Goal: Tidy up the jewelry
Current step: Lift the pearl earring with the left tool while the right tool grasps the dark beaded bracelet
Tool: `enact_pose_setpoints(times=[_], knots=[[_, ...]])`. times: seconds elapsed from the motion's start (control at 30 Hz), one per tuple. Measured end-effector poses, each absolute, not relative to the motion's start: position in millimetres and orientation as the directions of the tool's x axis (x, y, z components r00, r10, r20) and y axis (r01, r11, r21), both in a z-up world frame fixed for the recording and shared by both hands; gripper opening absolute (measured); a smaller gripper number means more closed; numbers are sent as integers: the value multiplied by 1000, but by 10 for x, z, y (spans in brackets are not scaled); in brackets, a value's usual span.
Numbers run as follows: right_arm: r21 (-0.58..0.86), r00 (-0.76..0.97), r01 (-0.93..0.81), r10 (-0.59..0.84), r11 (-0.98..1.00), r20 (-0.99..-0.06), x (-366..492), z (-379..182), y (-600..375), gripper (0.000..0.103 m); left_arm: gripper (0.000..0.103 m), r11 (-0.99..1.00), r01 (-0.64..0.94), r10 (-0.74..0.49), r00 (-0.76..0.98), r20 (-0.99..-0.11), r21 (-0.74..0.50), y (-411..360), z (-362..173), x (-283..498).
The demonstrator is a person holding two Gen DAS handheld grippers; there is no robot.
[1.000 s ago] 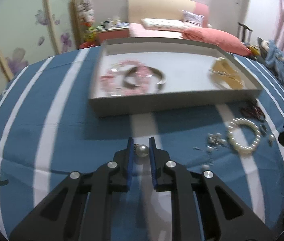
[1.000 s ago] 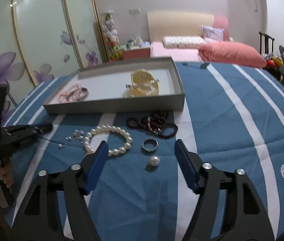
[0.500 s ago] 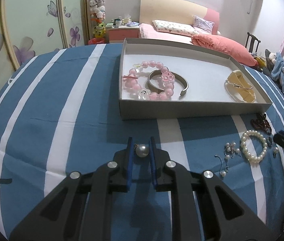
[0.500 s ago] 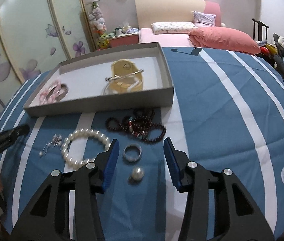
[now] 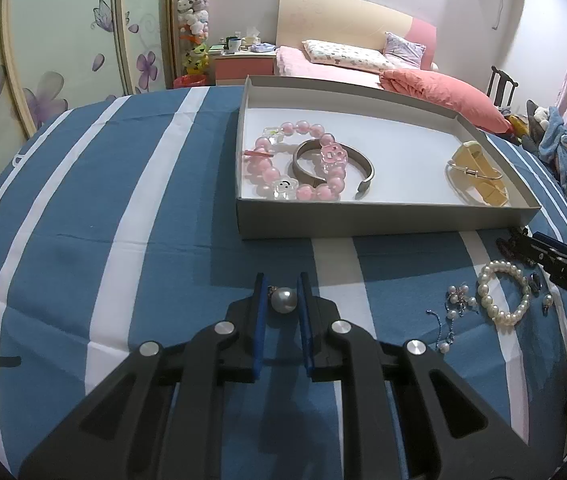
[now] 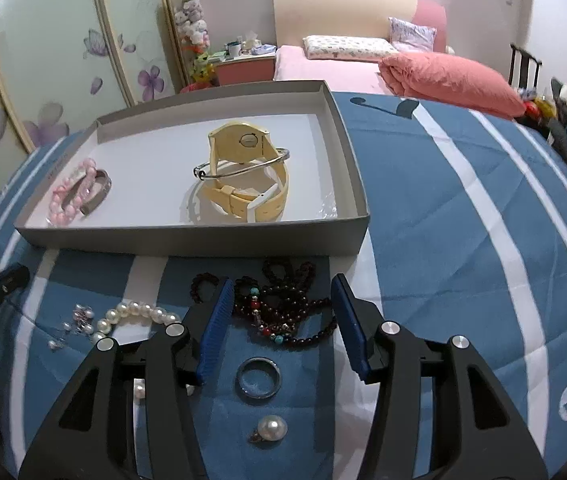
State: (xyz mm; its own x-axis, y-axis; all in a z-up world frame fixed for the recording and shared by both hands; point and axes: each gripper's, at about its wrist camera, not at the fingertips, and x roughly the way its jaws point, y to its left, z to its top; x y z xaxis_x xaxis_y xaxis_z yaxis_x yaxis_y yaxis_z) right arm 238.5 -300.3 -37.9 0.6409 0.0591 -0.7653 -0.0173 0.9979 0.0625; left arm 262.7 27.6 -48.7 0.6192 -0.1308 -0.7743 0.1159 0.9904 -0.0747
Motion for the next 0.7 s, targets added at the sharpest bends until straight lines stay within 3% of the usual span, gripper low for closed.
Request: enact_pose_setpoints(times=[0.13, 0.23, 0.3, 0.33, 0.37, 0.43, 0.7], knots=[[27, 637, -27, 37, 999, -770, 2350, -378, -2953, 52, 16, 990, 119, -134, 618, -774, -76, 265, -483, 2632], [29, 633, -23, 37, 999, -773, 2371, -400, -2968, 63, 16, 990, 119, -134, 618, -774, -76, 268, -483, 2633], [33, 625, -24, 40, 999, -780, 2382, -416, -2978, 63, 16, 990, 120, -135, 618, -775, -77, 261, -479, 2640], [31, 625, -28, 41, 999, -779, 2384, -402, -2985, 57, 16, 990, 120, -135, 618, -775, -77, 260, -479, 2640], [30, 631, -37, 47, 999, -775, 2361, -379, -2991, 35, 16, 990, 120, -135, 618, -775, -77, 259, -478, 2638], [47, 627, -37, 60, 998, -777, 2358, -364, -3018, 17, 16, 990, 119, -135, 618, -775, -77, 261, -479, 2640], [146, 685, -47, 138, 988, -716, 2218, -253, -3135, 10, 15, 990, 120, -134, 630, -765, -75, 242, -448, 2625]])
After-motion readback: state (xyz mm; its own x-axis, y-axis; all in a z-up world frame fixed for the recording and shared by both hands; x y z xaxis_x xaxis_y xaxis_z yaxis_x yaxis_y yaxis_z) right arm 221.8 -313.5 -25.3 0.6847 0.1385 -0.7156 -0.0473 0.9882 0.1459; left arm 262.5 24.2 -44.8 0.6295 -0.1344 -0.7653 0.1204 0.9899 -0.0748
